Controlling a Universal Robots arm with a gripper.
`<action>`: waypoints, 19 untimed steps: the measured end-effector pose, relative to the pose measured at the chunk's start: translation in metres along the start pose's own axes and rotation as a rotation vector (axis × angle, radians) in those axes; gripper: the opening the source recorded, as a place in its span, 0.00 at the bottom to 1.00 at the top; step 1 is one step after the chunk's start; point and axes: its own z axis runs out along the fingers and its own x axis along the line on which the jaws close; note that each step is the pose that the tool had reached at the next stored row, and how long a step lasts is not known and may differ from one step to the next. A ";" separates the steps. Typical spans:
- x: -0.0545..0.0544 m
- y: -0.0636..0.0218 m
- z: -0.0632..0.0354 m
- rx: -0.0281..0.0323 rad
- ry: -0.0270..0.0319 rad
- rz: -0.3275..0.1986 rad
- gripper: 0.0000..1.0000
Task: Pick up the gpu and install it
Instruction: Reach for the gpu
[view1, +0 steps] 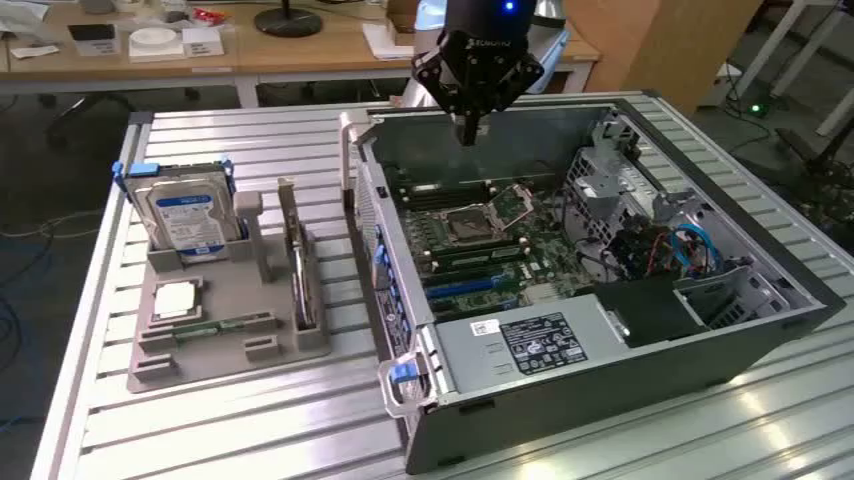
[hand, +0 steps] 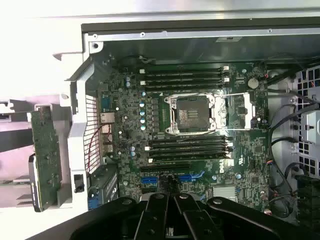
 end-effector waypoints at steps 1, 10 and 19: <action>0.000 0.0000 0.0000 0.0000 0.0001 0.000 0.11; 0.002 -0.0001 0.0000 0.0000 0.0000 0.000 0.11; 0.012 -0.0009 -0.0003 0.0000 0.0000 0.000 0.11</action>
